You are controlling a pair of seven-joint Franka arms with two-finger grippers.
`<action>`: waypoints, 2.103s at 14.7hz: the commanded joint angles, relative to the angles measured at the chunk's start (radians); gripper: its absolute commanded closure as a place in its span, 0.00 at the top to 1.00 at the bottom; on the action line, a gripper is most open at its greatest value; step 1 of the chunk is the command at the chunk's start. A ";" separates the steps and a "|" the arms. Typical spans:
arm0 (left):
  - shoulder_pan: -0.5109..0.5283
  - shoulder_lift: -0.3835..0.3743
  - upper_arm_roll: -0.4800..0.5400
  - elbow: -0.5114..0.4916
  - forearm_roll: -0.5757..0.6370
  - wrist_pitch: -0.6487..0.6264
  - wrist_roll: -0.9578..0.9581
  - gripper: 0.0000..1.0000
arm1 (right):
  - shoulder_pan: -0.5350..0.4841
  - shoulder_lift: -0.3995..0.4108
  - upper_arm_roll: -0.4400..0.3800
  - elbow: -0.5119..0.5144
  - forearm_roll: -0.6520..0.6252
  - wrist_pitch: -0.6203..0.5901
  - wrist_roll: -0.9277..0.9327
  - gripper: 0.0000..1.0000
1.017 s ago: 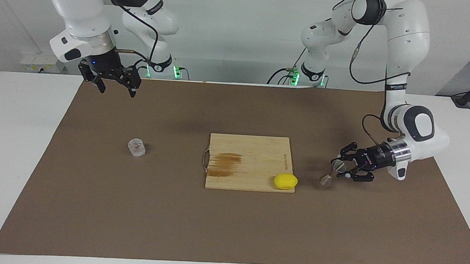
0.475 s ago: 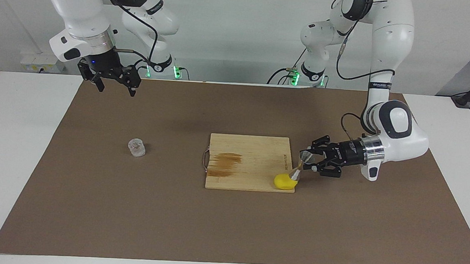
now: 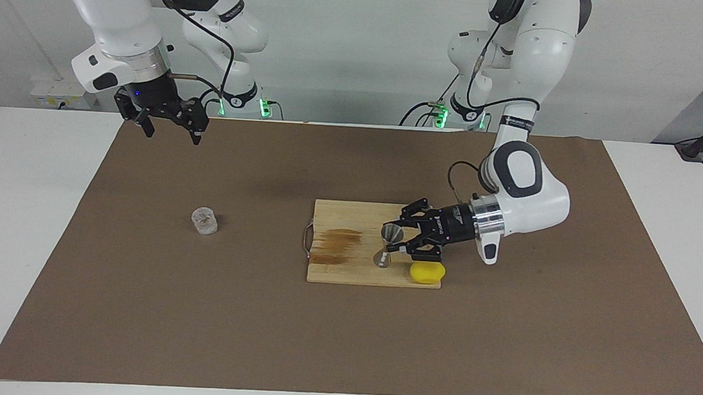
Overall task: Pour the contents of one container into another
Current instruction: 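Grasp the silver cup with the left gripper and carry it onto the board, then lower the silver cup onto the wooden board and open the left gripper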
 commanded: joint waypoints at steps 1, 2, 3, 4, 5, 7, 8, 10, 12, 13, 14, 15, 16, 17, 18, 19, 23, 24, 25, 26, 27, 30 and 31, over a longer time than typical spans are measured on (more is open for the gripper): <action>-0.089 -0.012 0.014 -0.027 -0.062 0.117 -0.028 0.00 | -0.010 -0.021 0.006 -0.019 -0.007 0.001 -0.003 0.99; -0.112 -0.011 0.014 -0.036 -0.085 0.149 -0.031 0.00 | -0.010 -0.019 0.005 -0.017 -0.007 0.004 0.000 0.99; -0.138 -0.009 0.014 -0.044 -0.106 0.191 -0.031 0.00 | -0.009 -0.019 0.005 -0.016 -0.007 0.004 0.011 0.99; -0.165 -0.008 0.015 -0.050 -0.125 0.235 -0.031 0.00 | -0.009 -0.019 0.005 -0.017 -0.007 -0.002 0.011 0.99; -0.188 -0.005 0.015 -0.058 -0.140 0.272 -0.032 0.00 | -0.009 -0.021 0.005 -0.019 -0.007 -0.007 0.011 0.99; -0.198 -0.003 0.015 -0.059 -0.140 0.285 -0.032 0.00 | -0.009 -0.021 0.005 -0.019 -0.007 -0.010 0.011 0.99; -0.196 -0.005 0.015 -0.062 -0.139 0.286 -0.029 0.00 | -0.009 -0.021 0.005 -0.019 -0.007 -0.010 0.011 1.00; -0.199 -0.006 0.015 -0.088 -0.140 0.300 -0.028 0.00 | -0.007 -0.021 0.005 -0.017 -0.007 -0.011 0.020 0.99; -0.205 -0.005 0.015 -0.102 -0.139 0.344 -0.028 0.00 | -0.009 -0.021 0.005 -0.017 -0.007 -0.014 0.023 1.00; -0.205 -0.005 0.014 -0.107 -0.138 0.351 -0.028 0.00 | -0.009 -0.021 0.005 -0.017 -0.007 -0.013 0.022 1.00; -0.207 -0.006 0.014 -0.117 -0.138 0.354 -0.028 0.00 | -0.009 -0.021 0.005 -0.017 -0.007 -0.010 0.022 0.99; -0.212 -0.006 0.014 -0.120 -0.140 0.366 -0.028 0.00 | -0.009 -0.021 0.005 -0.017 -0.007 -0.008 0.020 1.00; -0.212 -0.006 0.014 -0.122 -0.151 0.377 -0.028 0.00 | -0.009 -0.021 0.005 -0.017 -0.007 -0.005 0.018 1.00; -0.213 -0.006 0.014 -0.122 -0.180 0.378 -0.026 0.00 | -0.006 -0.021 0.006 -0.016 -0.007 -0.002 0.022 1.00; -0.219 -0.006 0.014 -0.122 -0.212 0.387 -0.026 0.00 | 0.002 -0.021 0.006 -0.016 -0.007 -0.002 0.022 1.00; -0.221 -0.006 0.014 -0.122 -0.230 0.400 -0.025 0.00 | 0.005 -0.021 0.006 -0.016 -0.007 -0.002 0.022 1.00; -0.241 -0.005 0.014 -0.121 -0.244 0.403 -0.020 0.00 | 0.005 -0.021 0.006 -0.017 -0.004 -0.010 0.017 1.00; -0.242 -0.005 0.014 -0.121 -0.244 0.404 -0.011 0.00 | 0.005 -0.021 0.006 -0.017 -0.004 -0.011 0.017 1.00; -0.244 -0.005 0.015 -0.121 -0.244 0.406 -0.002 0.00 | -0.001 -0.021 0.006 -0.017 -0.004 -0.011 0.017 1.00; -0.242 -0.005 0.014 -0.121 -0.244 0.409 0.001 0.00 | -0.005 -0.021 0.006 -0.017 -0.004 -0.013 0.015 1.00; -0.242 -0.005 0.015 -0.122 -0.240 0.409 0.001 0.00 | -0.005 -0.021 0.006 -0.019 -0.004 -0.014 0.014 1.00; -0.233 -0.006 0.015 -0.130 -0.228 0.409 0.001 0.00 | -0.009 -0.021 0.006 -0.019 -0.004 -0.014 0.014 1.00; -0.232 -0.008 0.015 -0.133 -0.215 0.409 0.001 0.00 | -0.009 -0.021 0.006 -0.017 -0.004 -0.014 0.014 1.00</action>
